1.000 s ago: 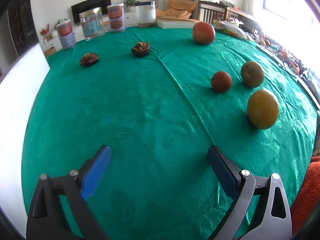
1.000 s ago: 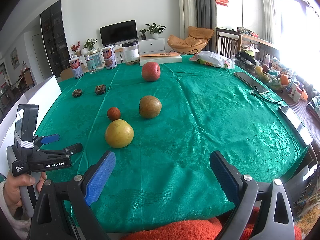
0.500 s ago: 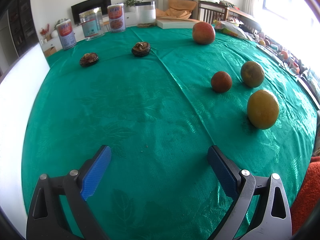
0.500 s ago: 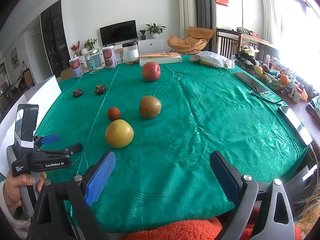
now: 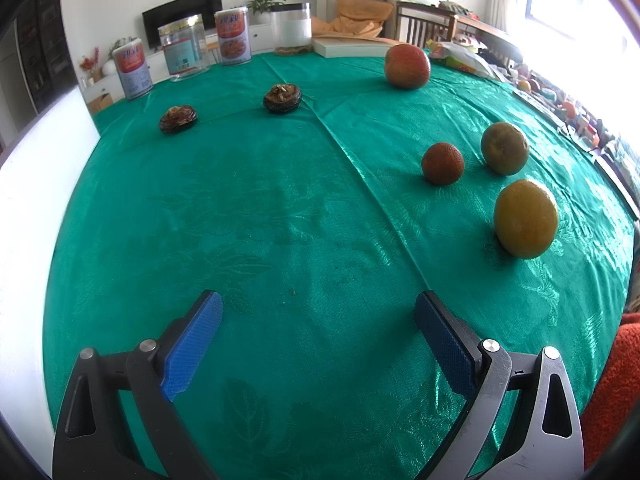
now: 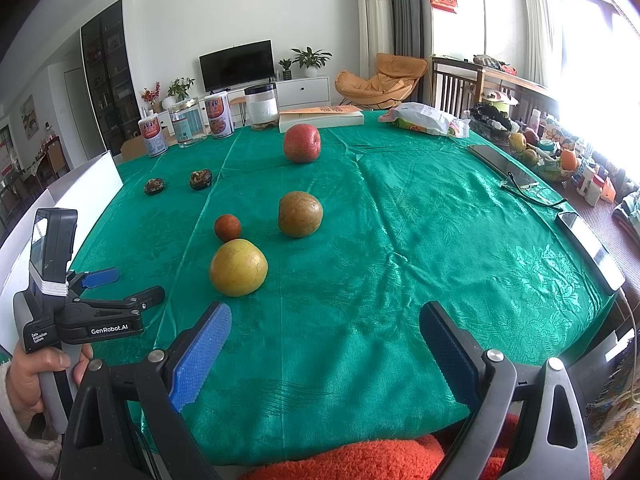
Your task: Organize fruits
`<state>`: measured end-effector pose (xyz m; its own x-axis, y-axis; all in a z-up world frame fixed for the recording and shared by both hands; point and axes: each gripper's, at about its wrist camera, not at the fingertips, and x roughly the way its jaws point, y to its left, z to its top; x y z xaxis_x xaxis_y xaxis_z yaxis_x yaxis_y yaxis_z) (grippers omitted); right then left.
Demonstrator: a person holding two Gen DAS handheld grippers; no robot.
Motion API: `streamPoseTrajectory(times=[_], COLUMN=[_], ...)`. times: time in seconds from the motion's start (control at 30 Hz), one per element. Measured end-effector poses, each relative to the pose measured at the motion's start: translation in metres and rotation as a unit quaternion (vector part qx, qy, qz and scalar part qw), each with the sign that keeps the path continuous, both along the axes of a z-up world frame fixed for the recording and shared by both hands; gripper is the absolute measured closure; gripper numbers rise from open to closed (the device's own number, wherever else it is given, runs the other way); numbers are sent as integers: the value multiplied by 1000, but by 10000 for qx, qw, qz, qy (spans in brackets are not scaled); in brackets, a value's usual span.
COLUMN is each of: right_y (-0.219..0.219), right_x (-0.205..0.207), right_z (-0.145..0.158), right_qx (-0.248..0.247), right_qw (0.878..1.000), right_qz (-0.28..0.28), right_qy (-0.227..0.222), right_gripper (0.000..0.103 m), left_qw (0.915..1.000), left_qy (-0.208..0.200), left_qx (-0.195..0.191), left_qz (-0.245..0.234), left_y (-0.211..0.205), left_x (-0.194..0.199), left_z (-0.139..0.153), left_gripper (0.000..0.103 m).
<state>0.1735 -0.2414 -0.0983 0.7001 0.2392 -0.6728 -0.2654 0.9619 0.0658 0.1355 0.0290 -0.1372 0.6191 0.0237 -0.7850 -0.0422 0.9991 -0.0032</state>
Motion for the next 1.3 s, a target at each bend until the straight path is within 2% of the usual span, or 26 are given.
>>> streamPoseTrajectory(times=[1.1,1.17,1.23,1.3], right_y=[-2,-1,0,0], right_x=[1,1,1,1], right_z=[2,2,2,1], right_qx=[-21,-18,-7,4], right_qw=[10000,10000,10000,10000], right_qz=[-6,1,19,38], right_qy=[-35,-34,-29,-22], right_gripper=[8,8,8,8], left_qw=[10000,9999,9985,9977], left_qy=[0,106,218,80], left_qx=[-20,-92,-490,-674], left_qz=[-4,-65,-145,3], left_y=[1,2,9,17], left_x=[0,4,16,36], left_z=[0,2,8,24], left_gripper=[5,6,6,6])
